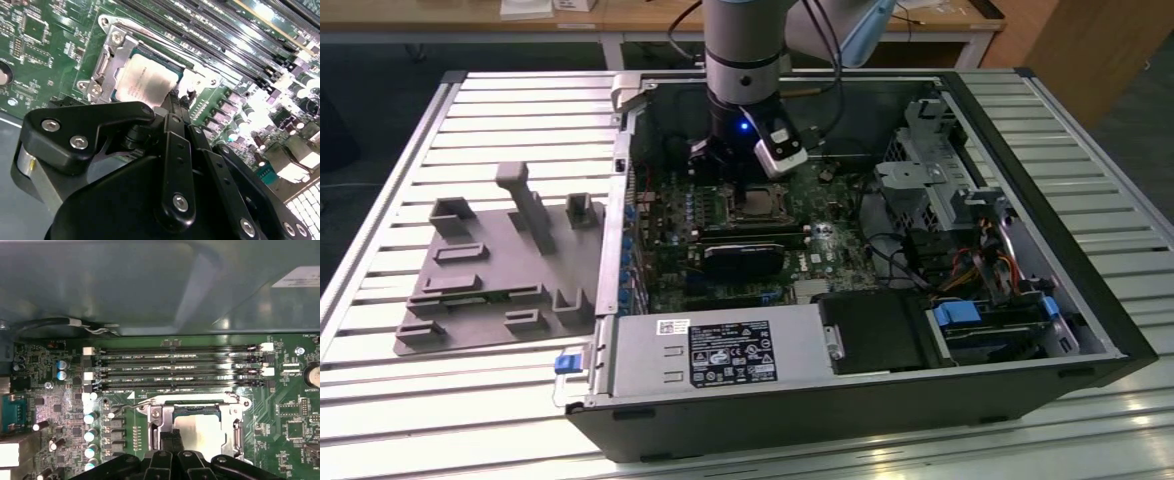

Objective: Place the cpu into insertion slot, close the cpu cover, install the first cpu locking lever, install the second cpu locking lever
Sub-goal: 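Close the cpu cover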

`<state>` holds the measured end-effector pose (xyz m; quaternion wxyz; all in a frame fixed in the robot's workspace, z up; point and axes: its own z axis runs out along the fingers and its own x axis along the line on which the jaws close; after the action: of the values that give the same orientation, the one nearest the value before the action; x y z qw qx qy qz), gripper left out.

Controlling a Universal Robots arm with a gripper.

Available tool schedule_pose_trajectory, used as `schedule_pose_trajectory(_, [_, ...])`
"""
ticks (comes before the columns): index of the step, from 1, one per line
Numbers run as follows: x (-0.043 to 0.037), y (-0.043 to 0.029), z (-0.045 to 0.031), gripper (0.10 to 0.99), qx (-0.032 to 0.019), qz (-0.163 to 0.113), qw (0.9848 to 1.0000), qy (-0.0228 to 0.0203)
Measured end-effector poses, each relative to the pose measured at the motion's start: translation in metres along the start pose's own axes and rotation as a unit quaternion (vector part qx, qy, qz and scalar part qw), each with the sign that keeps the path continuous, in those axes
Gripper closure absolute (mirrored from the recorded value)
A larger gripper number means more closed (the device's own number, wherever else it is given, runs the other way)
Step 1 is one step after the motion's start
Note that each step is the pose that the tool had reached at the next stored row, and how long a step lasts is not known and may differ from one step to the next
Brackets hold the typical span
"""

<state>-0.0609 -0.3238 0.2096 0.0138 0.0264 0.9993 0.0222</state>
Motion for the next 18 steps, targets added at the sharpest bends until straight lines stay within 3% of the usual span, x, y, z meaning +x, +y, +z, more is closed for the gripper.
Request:
schedule_pose_trajectory(7, [-0.0185,0.001,0.0006,0.984,0.0,0.0,1.0,0.0])
schedule_pose_trajectory(14, [-0.0201,0.0012,-0.0016,0.984,0.0,0.0,1.0,0.0])
schedule_pose_trajectory(18, [-0.0204,0.0018,-0.0135,0.984,-0.0001,0.0,1.0,-0.0008])
